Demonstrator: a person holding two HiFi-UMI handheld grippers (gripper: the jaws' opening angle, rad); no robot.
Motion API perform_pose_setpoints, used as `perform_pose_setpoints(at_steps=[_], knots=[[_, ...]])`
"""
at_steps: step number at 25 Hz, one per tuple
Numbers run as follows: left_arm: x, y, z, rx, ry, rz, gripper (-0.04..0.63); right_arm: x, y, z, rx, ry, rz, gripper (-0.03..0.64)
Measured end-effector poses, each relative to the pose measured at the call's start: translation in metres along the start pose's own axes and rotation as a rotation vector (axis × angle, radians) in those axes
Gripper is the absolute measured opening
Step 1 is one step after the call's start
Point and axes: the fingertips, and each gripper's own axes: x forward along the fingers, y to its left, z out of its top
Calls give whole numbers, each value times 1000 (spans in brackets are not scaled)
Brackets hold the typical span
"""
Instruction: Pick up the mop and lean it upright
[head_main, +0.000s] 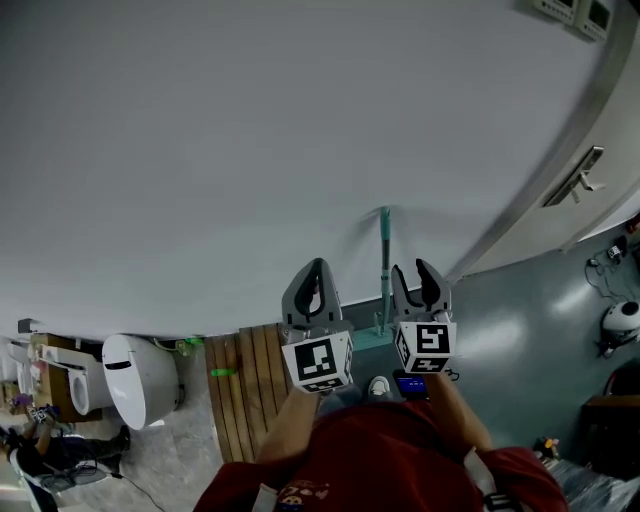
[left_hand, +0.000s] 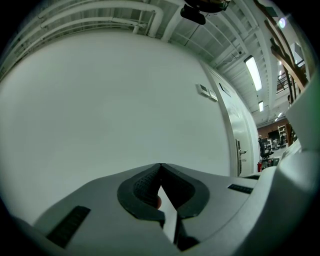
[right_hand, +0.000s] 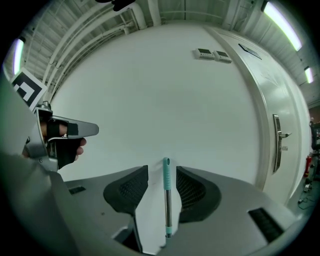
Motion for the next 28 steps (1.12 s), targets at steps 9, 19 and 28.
perform_pose_setpoints(at_steps=[9,19,28], knots=[[2,-4,-1,7,-1,-7,14,-8,-5,11,-12,-11,-22,19],[0,-10,3,4,-18,-14,14,-16,-8,48,7,-52,-20,18],[-2,-14,-2,13,4,-24,14,-24,-7,88,5,-98,2,18]])
